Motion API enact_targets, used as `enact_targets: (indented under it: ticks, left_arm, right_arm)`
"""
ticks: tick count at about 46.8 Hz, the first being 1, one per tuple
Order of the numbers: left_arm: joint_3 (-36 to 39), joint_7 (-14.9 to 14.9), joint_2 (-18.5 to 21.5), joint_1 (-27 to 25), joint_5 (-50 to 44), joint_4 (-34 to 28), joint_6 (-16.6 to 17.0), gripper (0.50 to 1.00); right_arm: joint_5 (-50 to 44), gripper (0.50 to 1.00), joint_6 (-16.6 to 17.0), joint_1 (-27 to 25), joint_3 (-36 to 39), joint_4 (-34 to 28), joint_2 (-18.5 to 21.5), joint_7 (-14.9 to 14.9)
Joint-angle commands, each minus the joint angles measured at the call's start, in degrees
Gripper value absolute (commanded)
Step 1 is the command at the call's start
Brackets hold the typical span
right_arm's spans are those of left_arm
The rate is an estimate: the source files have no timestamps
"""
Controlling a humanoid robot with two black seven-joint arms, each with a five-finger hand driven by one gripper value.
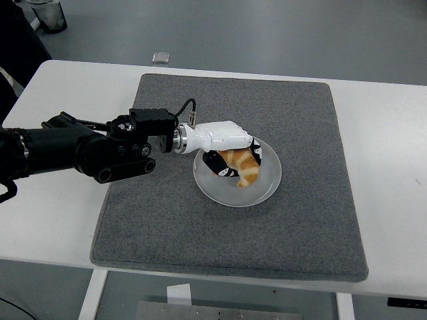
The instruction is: Place the bread on the plate
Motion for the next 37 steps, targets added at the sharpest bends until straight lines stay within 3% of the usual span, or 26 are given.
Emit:
enact_targets:
  ticks: [1,5,6,18,37]
  left_arm:
    - [-0.1,0.0,0.0,0.0,-0.6,-0.1,0.0,0.840]
    - [-0.4,0.0,-0.2,0.0,-1.0,-0.3,0.1,0.983]
    - [-0.5,0.0,-0.4,0.1,-1.0,-0.4,0.2,0.990]
    - [-1.2,0.0,-0.8,0.1,-2.8,-0.7,0.5,0.994]
    - [-15.8,0.0,0.0,0.1,-5.9,-0.5,-0.5,0.996]
  right_arm:
    - [0.0,0.952,0.0,0.0,0.0,0.0,0.0,0.0]
    - [0.0,0.952,0.0,0.0,0.0,0.0,0.0,0.0]
    - [0.0,0.952,0.0,0.0,0.1,0.0,0.0,0.0]
    - [0.0,0.952,-0.1,0.0,0.0,0.0,0.0,0.0]
    - [0.0,0.952,0.0,0.0,0.0,0.0,0.0,0.0]
